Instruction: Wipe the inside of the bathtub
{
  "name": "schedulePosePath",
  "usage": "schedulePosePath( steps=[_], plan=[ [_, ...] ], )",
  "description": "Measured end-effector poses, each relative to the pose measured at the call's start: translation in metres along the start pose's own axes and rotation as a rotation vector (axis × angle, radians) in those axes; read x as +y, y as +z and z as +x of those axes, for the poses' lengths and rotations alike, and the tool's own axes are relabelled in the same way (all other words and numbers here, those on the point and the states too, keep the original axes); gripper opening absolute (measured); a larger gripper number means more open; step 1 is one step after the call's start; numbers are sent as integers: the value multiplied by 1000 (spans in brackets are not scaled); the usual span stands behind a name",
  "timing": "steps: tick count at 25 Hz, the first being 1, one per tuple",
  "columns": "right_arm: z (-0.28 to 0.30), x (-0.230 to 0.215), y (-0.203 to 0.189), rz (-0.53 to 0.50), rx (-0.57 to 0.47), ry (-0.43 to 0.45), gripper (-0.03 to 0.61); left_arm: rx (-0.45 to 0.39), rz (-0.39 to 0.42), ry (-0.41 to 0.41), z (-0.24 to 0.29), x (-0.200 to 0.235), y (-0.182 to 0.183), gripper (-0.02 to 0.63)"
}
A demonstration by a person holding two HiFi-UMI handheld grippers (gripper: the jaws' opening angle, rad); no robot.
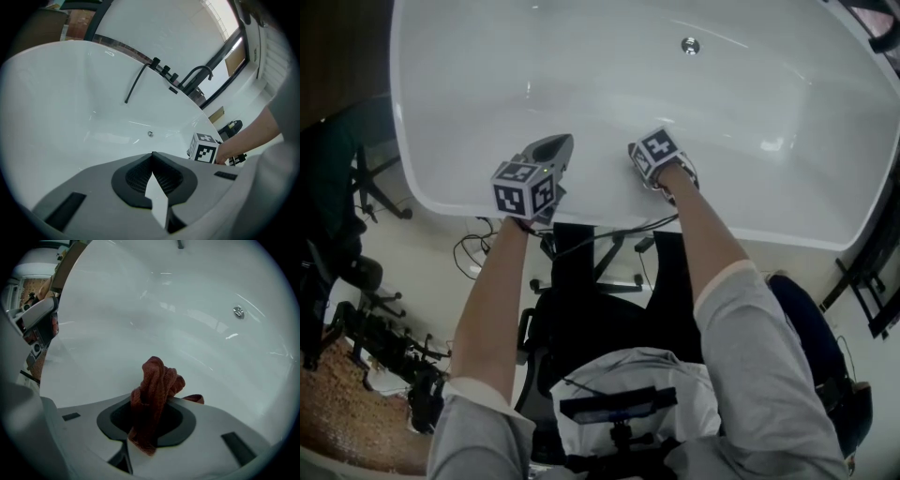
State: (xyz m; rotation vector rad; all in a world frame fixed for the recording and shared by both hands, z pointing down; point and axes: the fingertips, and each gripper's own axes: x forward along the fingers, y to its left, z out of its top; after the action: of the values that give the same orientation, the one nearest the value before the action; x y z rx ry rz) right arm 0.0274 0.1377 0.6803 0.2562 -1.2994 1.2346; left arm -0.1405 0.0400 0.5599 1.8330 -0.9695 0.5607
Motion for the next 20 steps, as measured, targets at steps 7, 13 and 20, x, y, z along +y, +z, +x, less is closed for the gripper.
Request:
schedulePosePath(
  steps=[7, 13, 20],
  plan=[
    [-2, 117, 45, -53, -73, 185, 110, -43, -16, 20, -26, 0, 0, 8],
    [-12, 136, 49, -88, -118, 164, 110, -52, -39, 51, -39, 9, -1, 8],
    [-35, 50, -22, 60, -59, 44, 112, -79, -39, 27, -45, -8, 10, 8]
  ],
)
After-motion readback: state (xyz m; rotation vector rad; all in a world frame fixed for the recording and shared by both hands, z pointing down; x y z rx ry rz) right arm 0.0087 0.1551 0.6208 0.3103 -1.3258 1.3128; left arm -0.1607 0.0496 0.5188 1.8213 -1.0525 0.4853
